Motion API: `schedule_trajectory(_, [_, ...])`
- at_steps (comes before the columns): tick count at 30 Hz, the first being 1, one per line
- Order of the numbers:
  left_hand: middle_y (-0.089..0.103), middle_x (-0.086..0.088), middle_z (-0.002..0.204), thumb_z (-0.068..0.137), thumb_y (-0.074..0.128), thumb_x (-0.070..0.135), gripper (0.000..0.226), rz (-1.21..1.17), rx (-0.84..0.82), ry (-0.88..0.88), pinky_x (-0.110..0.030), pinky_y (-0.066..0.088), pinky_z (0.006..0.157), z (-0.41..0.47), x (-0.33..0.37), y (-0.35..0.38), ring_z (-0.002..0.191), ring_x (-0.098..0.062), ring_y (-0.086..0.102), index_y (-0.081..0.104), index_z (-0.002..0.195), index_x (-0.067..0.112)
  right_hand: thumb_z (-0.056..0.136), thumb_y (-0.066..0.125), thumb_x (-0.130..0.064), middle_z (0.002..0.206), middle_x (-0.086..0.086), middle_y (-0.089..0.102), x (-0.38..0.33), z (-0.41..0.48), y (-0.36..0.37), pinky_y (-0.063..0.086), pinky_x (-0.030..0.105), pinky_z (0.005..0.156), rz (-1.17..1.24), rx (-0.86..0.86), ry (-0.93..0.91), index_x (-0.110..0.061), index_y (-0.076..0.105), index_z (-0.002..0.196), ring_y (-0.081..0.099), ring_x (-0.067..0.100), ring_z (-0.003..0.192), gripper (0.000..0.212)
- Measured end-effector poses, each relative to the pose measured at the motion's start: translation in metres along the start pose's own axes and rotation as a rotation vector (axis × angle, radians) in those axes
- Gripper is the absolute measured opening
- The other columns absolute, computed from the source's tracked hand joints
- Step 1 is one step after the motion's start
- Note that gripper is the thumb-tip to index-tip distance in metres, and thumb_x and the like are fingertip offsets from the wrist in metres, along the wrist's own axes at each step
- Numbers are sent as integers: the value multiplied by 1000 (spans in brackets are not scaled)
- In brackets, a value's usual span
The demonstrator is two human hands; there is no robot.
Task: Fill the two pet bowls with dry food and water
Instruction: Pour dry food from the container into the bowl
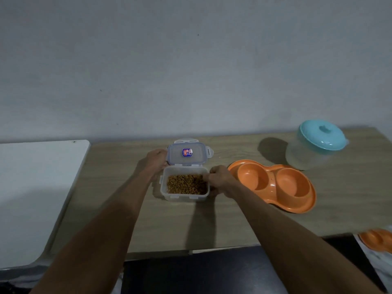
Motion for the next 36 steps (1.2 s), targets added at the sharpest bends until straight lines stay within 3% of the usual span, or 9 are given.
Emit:
schedule_trajectory(2, [62,-8,72,89,54,22,28,43,-6,3,-28,40,61,-1,-2,-1,65,-20,54,62,62,18,94,60,-15,88,16,65,-2,-8,-6,61,38,54,19,13,-7,-5,57,91,68,29,70,11])
schedule_trajectory(5, [69,-11,77,83,58,35,30,98,17,40,-33,46,67,7,-10,-6,66,-22,59,67,62,16,95,56,-16,85,22,64,-8,-24,-27,61,52,61,64,54,-37,0,57,102,68,38,65,17])
schedule_trajectory(9, [75,-11,93,77,55,61,51,201,114,33,-40,58,77,-14,-10,-2,82,-29,70,74,88,15,94,54,-13,79,17,64,-19,-51,-77,60,56,64,125,120,-94,-4,55,95,68,32,56,9])
schedule_trajectory(11, [70,-14,109,92,49,46,44,322,195,93,-33,46,71,-54,7,13,92,-32,64,69,110,11,95,53,-12,81,16,62,-20,-67,-107,60,57,65,144,175,-102,-4,54,98,66,29,57,8])
schedule_trajectory(13, [62,-18,126,97,47,27,38,405,212,152,-34,41,83,-84,12,40,114,-36,58,60,126,5,96,53,-11,87,16,61,-18,-83,-135,59,56,64,167,232,-97,-4,52,101,66,31,63,9])
schedule_trajectory(17, [60,-18,129,90,59,17,37,549,37,431,-37,40,98,-114,3,110,124,-35,53,60,123,1,97,50,-8,85,14,63,-4,-108,-180,60,51,66,195,295,-87,-10,54,90,66,30,63,8])
schedule_trajectory(22, [51,-4,134,81,64,44,59,881,-210,640,-32,38,100,-142,-18,171,127,-25,48,51,130,14,94,58,-15,97,16,64,20,-124,-219,61,53,61,226,406,-64,-3,57,103,69,33,76,15])
schedule_trajectory(26, [38,-3,153,79,60,58,84,1024,-209,668,-42,35,113,-138,-30,179,138,-25,40,35,147,16,93,61,-15,100,21,62,32,-130,-232,61,53,58,234,484,-79,-3,57,90,66,32,82,13])
schedule_trajectory(36, [41,-5,150,89,55,55,61,1063,-117,719,-40,35,112,-152,-43,183,135,-24,41,54,132,12,85,70,-19,86,18,63,42,-140,-230,60,56,56,171,648,-127,-10,52,82,71,40,72,20])
Point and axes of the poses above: each hand's wrist, its own z-axis towards the middle knuckle, its own y-axis out of the palm, x = y × z, the point moved 6 cm from there along z, towards the middle knuckle
